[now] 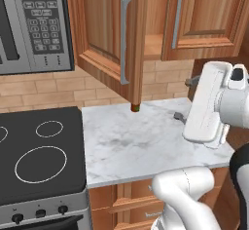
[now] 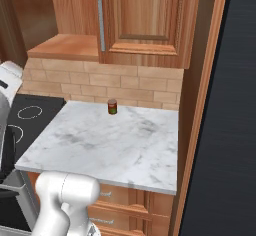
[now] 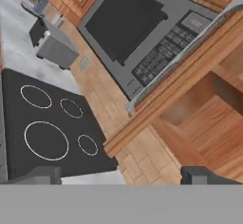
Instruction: Close all open cabinet doors.
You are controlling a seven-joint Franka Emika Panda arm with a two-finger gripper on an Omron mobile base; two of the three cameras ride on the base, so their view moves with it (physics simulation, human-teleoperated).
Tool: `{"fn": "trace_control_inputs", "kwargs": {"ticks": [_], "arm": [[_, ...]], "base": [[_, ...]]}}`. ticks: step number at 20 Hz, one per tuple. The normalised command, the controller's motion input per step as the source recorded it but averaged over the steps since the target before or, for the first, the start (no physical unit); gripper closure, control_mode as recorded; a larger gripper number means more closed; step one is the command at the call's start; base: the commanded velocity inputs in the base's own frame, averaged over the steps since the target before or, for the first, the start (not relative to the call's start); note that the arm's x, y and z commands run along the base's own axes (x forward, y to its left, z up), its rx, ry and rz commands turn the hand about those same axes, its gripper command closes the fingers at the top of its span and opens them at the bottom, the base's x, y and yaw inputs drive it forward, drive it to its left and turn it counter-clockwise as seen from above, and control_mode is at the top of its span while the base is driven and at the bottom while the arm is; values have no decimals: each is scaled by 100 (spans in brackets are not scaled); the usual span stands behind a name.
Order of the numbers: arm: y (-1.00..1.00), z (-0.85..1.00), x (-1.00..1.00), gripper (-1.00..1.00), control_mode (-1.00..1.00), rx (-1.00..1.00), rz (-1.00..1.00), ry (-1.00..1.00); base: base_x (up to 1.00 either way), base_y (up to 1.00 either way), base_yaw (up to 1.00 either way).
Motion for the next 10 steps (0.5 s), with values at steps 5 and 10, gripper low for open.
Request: {"fn": "trace_control_inputs", "kwargs": {"ticks": [5,10], "arm": [[91,0,-9,-100,-100,-19,0,-23],[84,1,6,-100,-100,-21,-4,-24]], "base": [[0,0,0],[0,0,0]]}}
